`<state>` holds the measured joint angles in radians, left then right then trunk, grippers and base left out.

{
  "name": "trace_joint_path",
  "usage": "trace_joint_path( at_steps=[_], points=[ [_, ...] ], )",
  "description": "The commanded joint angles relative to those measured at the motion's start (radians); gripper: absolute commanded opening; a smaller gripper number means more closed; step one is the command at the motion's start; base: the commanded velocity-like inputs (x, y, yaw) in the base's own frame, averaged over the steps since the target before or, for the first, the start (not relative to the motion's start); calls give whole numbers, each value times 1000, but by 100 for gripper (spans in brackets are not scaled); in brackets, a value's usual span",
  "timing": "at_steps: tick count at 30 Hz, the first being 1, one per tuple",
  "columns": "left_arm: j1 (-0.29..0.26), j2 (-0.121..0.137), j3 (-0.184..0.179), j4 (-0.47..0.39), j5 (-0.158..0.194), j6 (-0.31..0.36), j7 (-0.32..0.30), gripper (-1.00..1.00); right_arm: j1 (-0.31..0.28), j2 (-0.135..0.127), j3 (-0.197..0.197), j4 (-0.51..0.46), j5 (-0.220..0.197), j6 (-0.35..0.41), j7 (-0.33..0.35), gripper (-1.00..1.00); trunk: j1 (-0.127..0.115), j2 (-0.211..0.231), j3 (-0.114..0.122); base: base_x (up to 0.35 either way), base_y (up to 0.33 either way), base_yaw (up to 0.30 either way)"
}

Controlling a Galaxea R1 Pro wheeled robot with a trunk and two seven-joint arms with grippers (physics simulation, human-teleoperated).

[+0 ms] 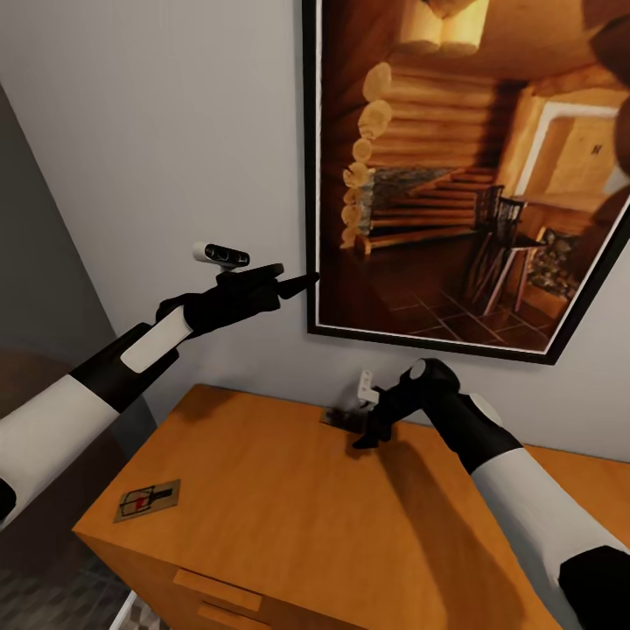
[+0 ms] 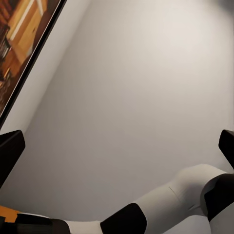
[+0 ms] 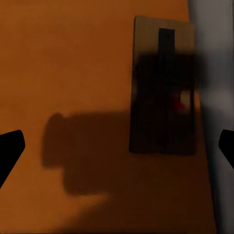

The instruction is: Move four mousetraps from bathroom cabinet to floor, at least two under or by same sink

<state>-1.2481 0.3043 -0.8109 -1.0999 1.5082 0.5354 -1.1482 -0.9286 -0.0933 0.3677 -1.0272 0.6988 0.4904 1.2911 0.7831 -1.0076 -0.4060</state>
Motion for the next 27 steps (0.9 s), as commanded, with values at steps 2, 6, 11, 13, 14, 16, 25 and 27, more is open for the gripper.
trace_joint_path(
  at_steps=[2,6,11,13,14,16,25,27],
  points=[
    [-2,1,-5,-1,10,9,-1,100,-1,0,-2,10,2,10,1,100,0,-1,-1,0,0,0],
    [-2,0,-5,-1,10,9,-1,100,-1,7,-7,37,2,10,-8,100,12,-22,-11,0,0,0],
    [-2,-1,-5,1,10,9,0,100,-1,17,-10,61,3,9,-23,100,31,-57,-26,0,0,0],
    [-2,-1,-5,1,10,9,0,100,-1,19,-11,66,3,9,-27,100,38,-71,-33,0,0,0],
    [-2,-1,-5,1,10,9,1,100,-1,20,-11,68,3,9,-28,100,38,-71,-33,0,0,0],
    [-2,-2,-5,1,10,9,1,100,-1,21,-11,70,4,8,-30,100,38,-71,-33,0,0,0],
    [-1,-2,-5,1,10,9,1,100,-1,23,-12,74,4,8,-34,100,38,-71,-33,0,0,0],
    [-1,-2,-5,1,10,9,1,100,-1,23,-12,74,4,8,-34,100,38,-71,-33,0,0,0]
  ],
)
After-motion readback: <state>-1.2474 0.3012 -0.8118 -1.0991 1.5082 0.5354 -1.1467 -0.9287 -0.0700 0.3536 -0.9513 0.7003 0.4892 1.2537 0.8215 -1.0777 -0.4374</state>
